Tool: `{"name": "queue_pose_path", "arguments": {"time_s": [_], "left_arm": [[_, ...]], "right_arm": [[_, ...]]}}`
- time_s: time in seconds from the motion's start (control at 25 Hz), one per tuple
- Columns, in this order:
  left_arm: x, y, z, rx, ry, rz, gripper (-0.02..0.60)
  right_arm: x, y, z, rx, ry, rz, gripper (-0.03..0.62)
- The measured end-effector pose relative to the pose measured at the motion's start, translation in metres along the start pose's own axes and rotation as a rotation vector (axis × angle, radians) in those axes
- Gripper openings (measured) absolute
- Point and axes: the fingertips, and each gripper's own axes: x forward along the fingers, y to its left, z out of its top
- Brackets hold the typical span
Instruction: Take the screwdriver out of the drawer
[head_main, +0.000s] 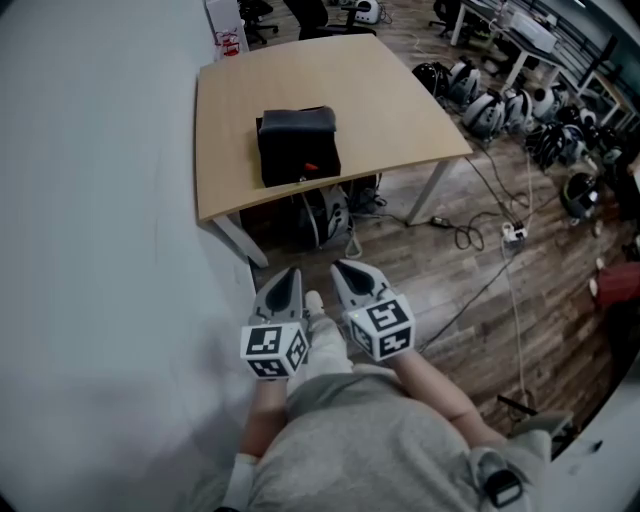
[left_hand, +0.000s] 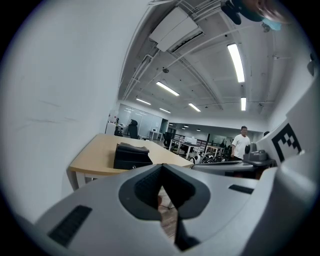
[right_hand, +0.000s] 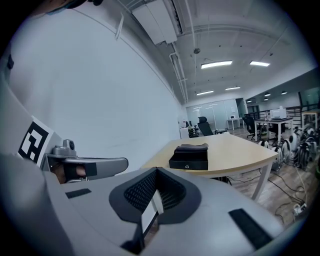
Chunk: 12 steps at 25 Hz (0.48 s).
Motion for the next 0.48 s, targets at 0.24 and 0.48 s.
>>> {"name": "queue_pose_path", "arguments": {"time_s": [0.24, 0.48], "left_arm": [[0.041, 0.028, 0.015, -0.007, 0.000, 0.009, 0.000], [0.092, 0.066, 0.036, -0.010, 0.013, 0.019, -0.001]], "right_arm": [[0.041, -0.023, 0.014, -0.001, 0.009, 0.001, -0.002], [0.097, -0.049, 0.041, -0.012, 0.020, -0.002, -0.002]]}}
